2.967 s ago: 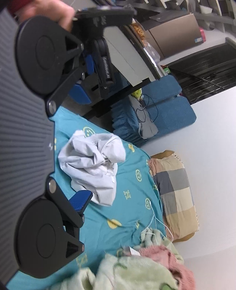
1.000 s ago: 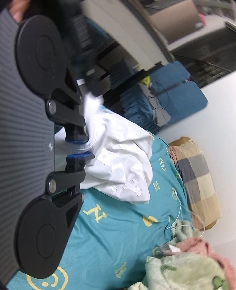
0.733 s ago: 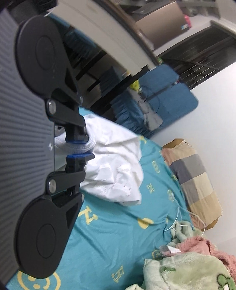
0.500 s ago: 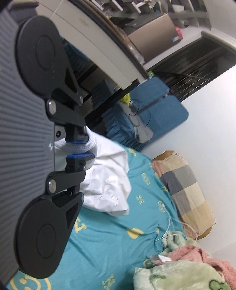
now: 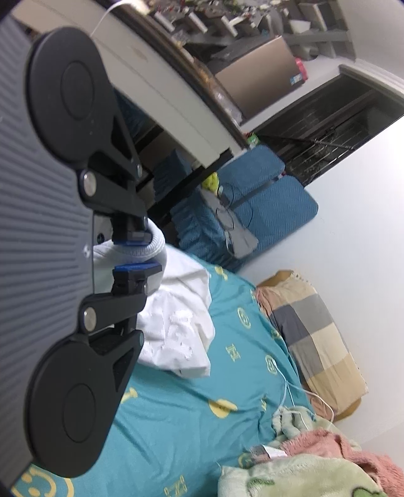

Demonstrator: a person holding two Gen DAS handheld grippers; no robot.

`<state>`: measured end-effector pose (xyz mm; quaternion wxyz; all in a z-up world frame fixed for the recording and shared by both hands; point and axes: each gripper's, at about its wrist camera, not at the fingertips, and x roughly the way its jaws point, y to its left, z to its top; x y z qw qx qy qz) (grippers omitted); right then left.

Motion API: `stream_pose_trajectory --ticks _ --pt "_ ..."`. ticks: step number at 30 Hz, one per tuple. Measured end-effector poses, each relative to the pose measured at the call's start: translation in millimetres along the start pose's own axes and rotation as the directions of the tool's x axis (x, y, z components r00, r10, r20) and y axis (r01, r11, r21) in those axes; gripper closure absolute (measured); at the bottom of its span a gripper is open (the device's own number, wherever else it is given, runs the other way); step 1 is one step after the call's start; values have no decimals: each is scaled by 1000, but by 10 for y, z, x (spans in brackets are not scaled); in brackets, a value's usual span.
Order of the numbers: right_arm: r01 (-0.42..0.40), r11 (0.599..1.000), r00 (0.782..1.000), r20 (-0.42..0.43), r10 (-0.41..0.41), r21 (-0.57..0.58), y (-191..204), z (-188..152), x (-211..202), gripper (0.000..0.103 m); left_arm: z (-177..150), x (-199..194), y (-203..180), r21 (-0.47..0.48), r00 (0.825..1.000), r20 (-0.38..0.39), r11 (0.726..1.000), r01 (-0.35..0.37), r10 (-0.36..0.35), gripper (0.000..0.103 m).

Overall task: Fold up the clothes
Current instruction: 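Lift the T-shirt with both tools and shake it open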

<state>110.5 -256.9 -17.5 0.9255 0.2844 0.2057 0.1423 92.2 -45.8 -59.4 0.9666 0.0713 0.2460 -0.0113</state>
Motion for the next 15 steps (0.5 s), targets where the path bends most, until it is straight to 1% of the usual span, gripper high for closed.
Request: stream_pose_trajectory --ticks 2,4,5,6,7,8,9,11,12,13,15 --pt "-28 1000 1000 6 28 14 -11 23 -20 89 -13 145 6 -44 999 -40 999 2 -4 57" --pt "-23 1000 1000 7 23 17 -41 45 -32 89 -24 307 71 -113 996 -90 994 0 -10 57" --pt "-15 1000 1000 3 15 20 -63 54 -32 89 -24 346 121 -139 995 -97 990 -1 -13 60" --pt "-7 1000 1000 0 7 23 -86 63 -33 89 -21 370 175 -160 995 -97 987 -1 -15 71" --pt "10 1000 1000 -23 -10 26 -123 64 -19 88 -18 395 229 -181 995 -98 983 -1 -17 84" --pt "29 999 999 -47 -28 29 -161 63 -4 88 8 384 289 -208 996 -88 978 9 -28 90" --pt "48 998 996 -71 -45 31 -200 62 11 88 50 343 358 -242 997 -68 970 26 -44 97" --pt "91 995 987 -134 -85 42 -297 53 53 88 165 203 461 -284 997 -3 956 69 -73 99" --pt "115 992 980 -171 -104 54 -364 35 81 87 231 117 494 -285 995 37 953 101 -95 99" --pt "139 988 970 -208 -123 66 -433 17 109 87 295 27 523 -282 990 79 950 136 -119 100" --pt "192 979 947 -275 -168 65 -531 -47 171 87 409 -138 573 -274 974 150 940 206 -169 100"
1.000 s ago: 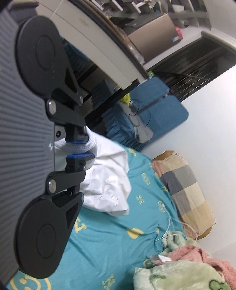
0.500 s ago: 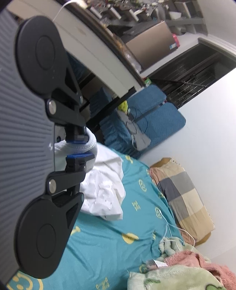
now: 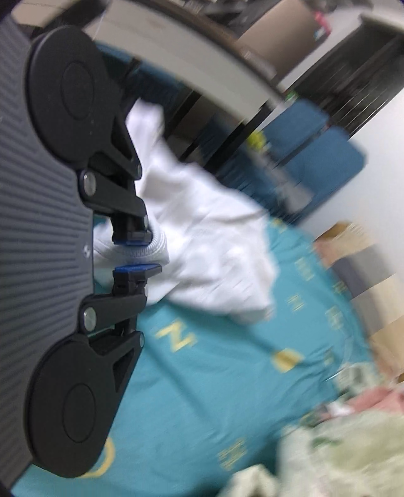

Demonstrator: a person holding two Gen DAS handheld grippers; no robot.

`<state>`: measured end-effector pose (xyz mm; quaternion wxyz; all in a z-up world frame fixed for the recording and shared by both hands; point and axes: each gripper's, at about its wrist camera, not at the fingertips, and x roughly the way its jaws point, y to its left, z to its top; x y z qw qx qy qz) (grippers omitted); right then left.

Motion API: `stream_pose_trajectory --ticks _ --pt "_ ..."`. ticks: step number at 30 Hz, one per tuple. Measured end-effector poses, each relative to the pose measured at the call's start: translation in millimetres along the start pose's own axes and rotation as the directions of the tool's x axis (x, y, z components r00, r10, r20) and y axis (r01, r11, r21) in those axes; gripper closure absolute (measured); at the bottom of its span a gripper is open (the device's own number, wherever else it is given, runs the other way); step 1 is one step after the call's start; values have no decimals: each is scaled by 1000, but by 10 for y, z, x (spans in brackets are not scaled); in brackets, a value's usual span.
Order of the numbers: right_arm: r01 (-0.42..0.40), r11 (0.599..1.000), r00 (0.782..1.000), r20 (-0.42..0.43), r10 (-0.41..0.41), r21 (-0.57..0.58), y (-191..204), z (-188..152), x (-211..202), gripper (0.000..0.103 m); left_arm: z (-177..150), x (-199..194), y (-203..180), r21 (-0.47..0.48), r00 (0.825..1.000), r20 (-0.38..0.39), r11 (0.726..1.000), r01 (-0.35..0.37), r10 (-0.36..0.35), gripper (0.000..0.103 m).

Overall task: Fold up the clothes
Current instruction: 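Lift the T-shirt with both tools and shake it open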

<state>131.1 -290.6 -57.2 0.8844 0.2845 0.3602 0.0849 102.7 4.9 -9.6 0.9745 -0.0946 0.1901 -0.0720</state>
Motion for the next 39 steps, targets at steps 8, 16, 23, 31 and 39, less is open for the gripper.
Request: stream_pose_trajectory --ticks 8,16,23,31,39 --pt "58 997 987 -146 -65 -47 74 -165 128 43 197 -204 -15 -39 990 41 990 139 -137 100" --pt "110 986 989 -85 -121 -124 489 -526 233 25 223 -160 158 -113 992 21 986 125 -123 100" --pt "388 913 921 6 -390 -127 429 -695 323 26 224 -85 262 -130 998 30 990 59 -56 100" --pt "372 928 928 -45 -371 30 327 -770 118 34 183 -19 298 -122 1000 21 992 -12 15 100" --pt "316 938 937 108 -332 141 165 -531 -41 87 -69 211 165 -47 995 -96 999 -22 17 99"
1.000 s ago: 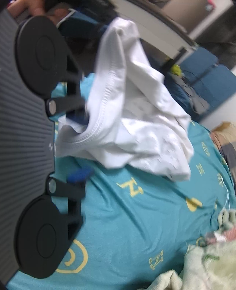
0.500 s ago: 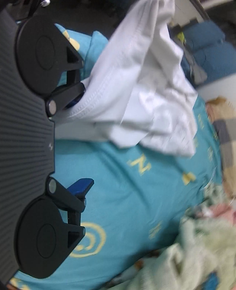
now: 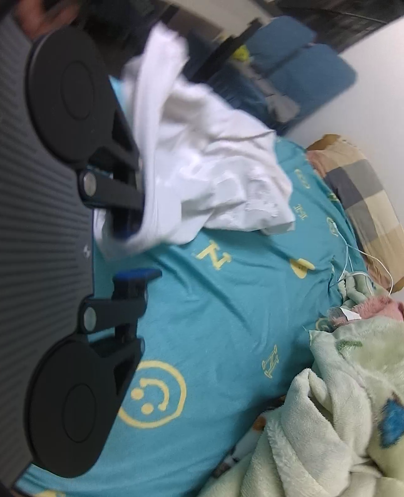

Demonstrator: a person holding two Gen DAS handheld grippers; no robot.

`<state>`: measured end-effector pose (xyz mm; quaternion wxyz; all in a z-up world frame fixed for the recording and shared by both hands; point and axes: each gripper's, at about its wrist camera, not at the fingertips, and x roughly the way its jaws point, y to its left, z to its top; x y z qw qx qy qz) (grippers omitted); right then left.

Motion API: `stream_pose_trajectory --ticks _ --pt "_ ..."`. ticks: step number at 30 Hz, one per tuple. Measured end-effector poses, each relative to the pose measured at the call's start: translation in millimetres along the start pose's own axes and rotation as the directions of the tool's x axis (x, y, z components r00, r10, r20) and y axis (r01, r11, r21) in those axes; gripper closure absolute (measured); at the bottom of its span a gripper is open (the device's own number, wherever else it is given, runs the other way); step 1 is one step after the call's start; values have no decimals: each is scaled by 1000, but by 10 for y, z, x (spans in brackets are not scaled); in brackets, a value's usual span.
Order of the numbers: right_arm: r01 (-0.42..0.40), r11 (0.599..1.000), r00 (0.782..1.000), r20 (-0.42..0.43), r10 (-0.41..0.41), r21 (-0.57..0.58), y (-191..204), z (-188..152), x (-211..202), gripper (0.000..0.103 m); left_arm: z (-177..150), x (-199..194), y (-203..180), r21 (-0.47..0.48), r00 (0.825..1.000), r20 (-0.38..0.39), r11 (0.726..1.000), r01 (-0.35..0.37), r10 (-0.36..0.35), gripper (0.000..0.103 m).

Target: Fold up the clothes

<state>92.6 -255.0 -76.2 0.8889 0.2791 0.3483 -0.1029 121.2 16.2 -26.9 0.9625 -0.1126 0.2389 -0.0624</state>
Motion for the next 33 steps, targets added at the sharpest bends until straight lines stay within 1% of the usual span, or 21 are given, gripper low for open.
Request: stream_pose_trajectory --ticks 3,5,8,10,12,17,20,22,23,24,25,26,28,31,33 --pt "-77 997 996 41 76 24 -12 72 -72 89 -146 96 -71 38 998 -55 999 -5 7 98" --pt "-127 992 990 60 125 25 7 112 -121 90 -219 153 -93 51 996 -94 999 -5 10 93" --pt "-173 985 983 69 171 19 36 157 -163 90 -308 209 -135 91 992 -127 996 -10 21 81" --pt "-190 982 979 73 189 14 43 177 -182 90 -369 252 -170 121 989 -142 992 -19 36 71" --pt "-200 980 977 77 199 8 44 193 -197 90 -431 304 -201 148 987 -152 989 -25 48 67" --pt "-217 976 969 116 217 -10 24 249 -270 90 -578 449 -242 207 979 -181 977 -52 90 66" --pt "-215 976 967 134 218 -33 27 267 -303 90 -635 534 -207 209 975 -189 975 -78 118 66" --pt "-214 976 966 141 219 -46 29 276 -313 90 -640 564 -161 182 973 -197 980 -81 117 66" --pt "-210 977 967 138 214 -47 19 280 -300 90 -634 577 -133 165 972 -204 983 -79 113 66" --pt "-204 978 969 135 209 -47 8 284 -285 90 -620 582 -103 142 972 -209 987 -77 106 72" --pt "-188 981 972 130 194 -55 3 282 -262 90 -603 583 -72 117 972 -212 990 -75 99 81" --pt "-164 984 978 122 171 -70 5 280 -232 90 -579 573 -43 93 973 -212 993 -73 91 85" --pt "-90 990 990 94 100 -108 10 267 -148 90 -516 537 2 53 977 -195 996 -72 81 93" --pt "-39 994 998 54 44 -100 -43 260 -28 90 -401 426 -2 28 990 -127 997 -65 68 99" --pt "-21 993 996 86 32 -118 -31 265 -49 90 -276 271 -34 9 997 -50 999 -52 52 99"
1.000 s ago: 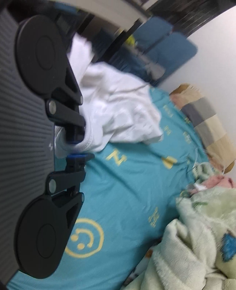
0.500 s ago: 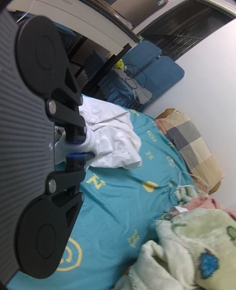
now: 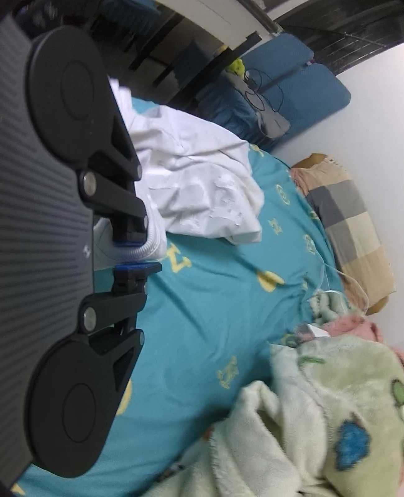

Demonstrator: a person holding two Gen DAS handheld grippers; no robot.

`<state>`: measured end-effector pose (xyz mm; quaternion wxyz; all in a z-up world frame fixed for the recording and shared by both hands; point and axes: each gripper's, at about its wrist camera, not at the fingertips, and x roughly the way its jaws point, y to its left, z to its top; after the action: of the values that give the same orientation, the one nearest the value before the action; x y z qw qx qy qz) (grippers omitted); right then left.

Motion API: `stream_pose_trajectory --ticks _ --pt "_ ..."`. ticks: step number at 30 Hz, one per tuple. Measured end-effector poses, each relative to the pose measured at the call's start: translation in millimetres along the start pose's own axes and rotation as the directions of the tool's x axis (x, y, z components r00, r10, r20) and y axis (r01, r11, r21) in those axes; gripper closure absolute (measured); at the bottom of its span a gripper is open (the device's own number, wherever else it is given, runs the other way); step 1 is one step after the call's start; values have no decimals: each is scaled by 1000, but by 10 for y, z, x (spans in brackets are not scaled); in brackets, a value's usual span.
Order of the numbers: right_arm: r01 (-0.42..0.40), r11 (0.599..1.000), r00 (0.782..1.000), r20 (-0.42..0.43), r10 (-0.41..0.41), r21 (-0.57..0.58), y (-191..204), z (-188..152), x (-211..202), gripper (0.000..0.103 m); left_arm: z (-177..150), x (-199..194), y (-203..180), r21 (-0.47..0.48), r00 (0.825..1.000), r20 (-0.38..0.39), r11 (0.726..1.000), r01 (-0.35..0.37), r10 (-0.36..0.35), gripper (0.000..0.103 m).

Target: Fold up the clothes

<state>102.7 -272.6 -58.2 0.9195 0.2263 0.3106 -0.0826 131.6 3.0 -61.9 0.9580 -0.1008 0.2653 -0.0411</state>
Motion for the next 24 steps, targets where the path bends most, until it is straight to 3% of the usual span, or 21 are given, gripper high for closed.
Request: stream_pose_trajectory --ticks 3,6,9,12,16,19,24 --pt "-19 999 993 119 24 -48 104 93 -203 90 250 -352 -49 -21 989 144 999 28 -25 100" --pt "-23 991 958 280 60 -133 309 256 -574 92 600 -806 -108 -28 956 287 997 70 -59 100" --pt "-25 979 897 428 110 -201 539 538 -1084 92 1069 -1301 -201 -29 915 390 993 118 -98 100" --pt "-24 965 821 545 167 -260 772 847 -1673 93 1572 -1825 -305 -16 872 471 987 161 -135 100" --pt "-77 958 754 612 237 -275 933 1267 -2437 93 2208 -2604 -485 42 814 553 981 188 -179 100" --pt "-85 952 700 662 268 -295 1003 1441 -3024 93 2576 -3186 -658 107 784 583 976 188 -215 100" --pt "-115 940 620 716 321 -322 1043 1524 -3992 93 3004 -4039 -836 122 783 569 967 222 -252 100"
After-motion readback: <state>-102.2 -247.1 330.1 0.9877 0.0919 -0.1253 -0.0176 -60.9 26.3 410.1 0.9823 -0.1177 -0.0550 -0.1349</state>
